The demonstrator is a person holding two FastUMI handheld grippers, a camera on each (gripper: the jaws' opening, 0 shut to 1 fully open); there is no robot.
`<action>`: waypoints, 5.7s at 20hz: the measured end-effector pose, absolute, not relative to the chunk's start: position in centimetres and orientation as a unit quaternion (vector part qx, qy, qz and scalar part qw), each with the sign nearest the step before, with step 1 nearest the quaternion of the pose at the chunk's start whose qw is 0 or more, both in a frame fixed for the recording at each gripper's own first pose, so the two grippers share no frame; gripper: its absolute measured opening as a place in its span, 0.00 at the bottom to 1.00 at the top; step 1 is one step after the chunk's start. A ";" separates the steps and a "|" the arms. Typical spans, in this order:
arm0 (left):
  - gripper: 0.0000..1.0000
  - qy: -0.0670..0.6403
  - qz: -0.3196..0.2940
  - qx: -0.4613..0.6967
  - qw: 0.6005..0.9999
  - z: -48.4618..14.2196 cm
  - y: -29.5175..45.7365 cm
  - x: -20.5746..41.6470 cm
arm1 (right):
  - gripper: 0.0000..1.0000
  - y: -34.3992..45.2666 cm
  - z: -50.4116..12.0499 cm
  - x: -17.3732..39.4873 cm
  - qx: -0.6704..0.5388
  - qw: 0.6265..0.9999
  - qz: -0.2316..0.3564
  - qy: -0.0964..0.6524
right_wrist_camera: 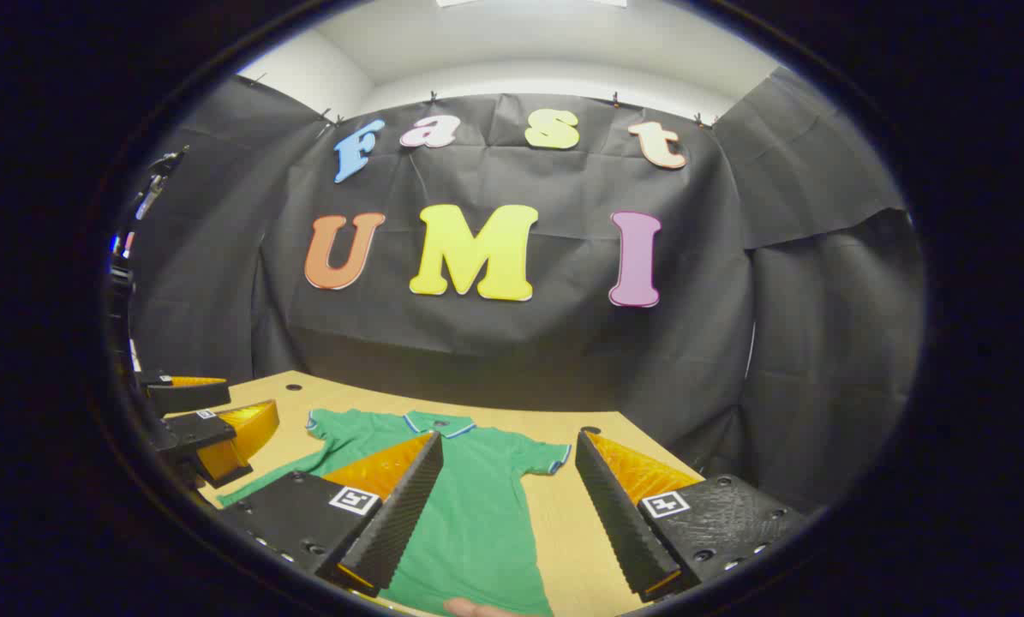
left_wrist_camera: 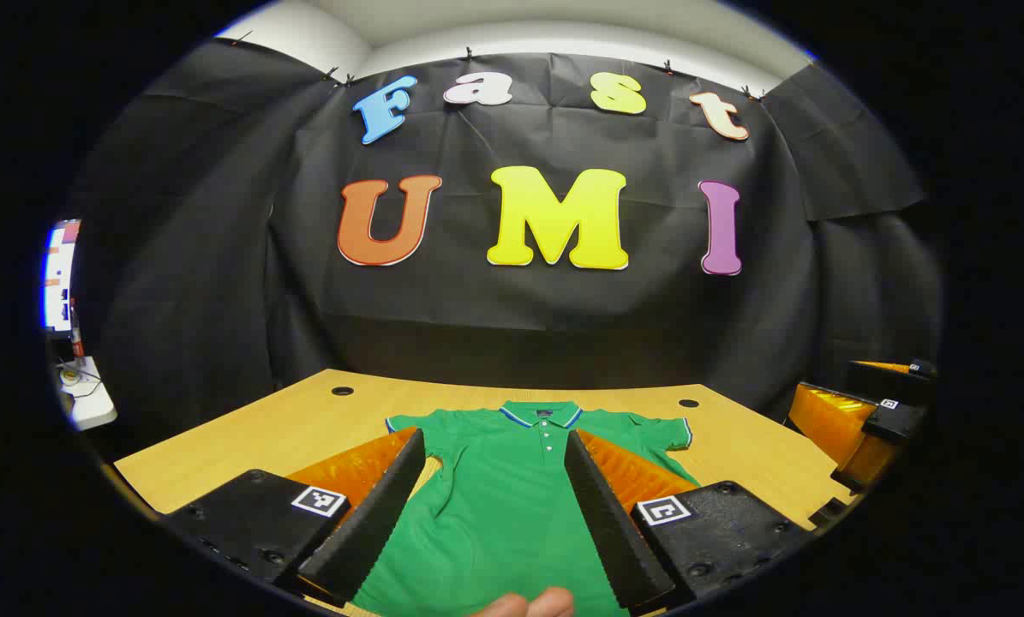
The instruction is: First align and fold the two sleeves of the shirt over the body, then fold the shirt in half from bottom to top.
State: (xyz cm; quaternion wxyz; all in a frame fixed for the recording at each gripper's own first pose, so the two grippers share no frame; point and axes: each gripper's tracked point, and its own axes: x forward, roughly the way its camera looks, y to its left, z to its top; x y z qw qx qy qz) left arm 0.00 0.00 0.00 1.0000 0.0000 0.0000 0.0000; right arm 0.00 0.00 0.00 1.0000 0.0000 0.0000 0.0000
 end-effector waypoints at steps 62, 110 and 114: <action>1.00 0.056 0.045 -0.029 0.997 -6.1 3.5 11.2 | 0.00 -5.1 -15.1 34.4 0.086 0.954 -0.043 0.285; 1.00 0.102 0.073 -0.052 0.991 -10.6 6.5 10.5 | 0.09 3.2 -18.8 34.2 0.035 0.959 -0.036 0.277; 1.00 0.105 0.076 -0.051 0.990 -10.9 6.8 10.6 | 0.09 2.1 -15.4 35.7 -0.019 0.978 -0.023 0.205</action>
